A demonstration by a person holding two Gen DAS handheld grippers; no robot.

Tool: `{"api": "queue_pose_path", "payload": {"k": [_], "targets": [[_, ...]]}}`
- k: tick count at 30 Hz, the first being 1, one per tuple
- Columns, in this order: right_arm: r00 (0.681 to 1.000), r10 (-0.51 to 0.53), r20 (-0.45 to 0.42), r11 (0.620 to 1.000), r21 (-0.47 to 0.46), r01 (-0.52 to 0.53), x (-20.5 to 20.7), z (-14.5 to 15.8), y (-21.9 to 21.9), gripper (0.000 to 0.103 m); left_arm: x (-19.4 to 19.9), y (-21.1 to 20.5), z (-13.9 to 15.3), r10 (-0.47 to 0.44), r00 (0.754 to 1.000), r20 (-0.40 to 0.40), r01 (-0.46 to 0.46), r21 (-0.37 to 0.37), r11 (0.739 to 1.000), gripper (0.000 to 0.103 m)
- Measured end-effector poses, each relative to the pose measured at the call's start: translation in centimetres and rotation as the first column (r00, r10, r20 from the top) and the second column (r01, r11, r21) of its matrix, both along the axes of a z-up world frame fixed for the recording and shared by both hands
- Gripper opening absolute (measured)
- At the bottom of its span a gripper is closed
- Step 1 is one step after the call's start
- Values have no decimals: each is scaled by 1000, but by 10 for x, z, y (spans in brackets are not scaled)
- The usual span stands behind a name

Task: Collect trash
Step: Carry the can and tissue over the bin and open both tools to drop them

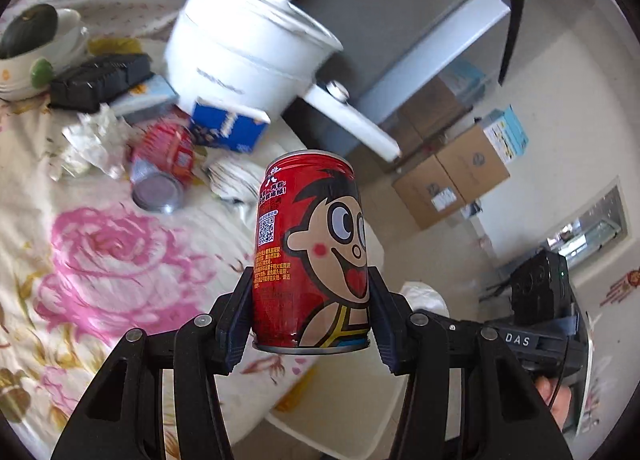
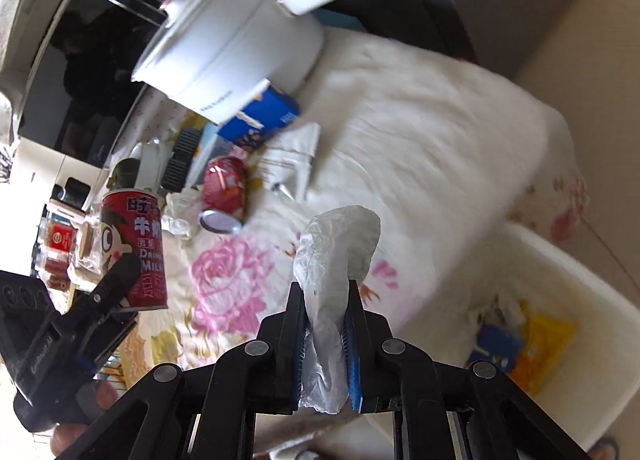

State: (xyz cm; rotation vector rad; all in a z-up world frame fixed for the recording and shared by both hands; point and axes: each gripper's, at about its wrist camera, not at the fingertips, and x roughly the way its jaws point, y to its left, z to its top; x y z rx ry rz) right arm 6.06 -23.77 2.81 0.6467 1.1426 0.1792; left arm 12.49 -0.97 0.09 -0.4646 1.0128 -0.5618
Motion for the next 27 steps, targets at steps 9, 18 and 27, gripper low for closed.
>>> {"api": "queue_pose_path", "payload": {"k": [9, 18, 27], "targets": [[982, -143, -127, 989, 25, 147, -70, -39, -49, 18, -53, -81, -46, -231, 965, -121, 240, 66, 968, 55], [987, -123, -99, 990, 58, 129, -68, -32, -49, 19, -64, -105, -74, -278, 951, -138, 298, 158, 941, 55], [979, -153, -133, 984, 68, 163, -65, -38, -55, 35, -68, -123, -82, -314, 939, -139, 336, 180, 925, 55]]}}
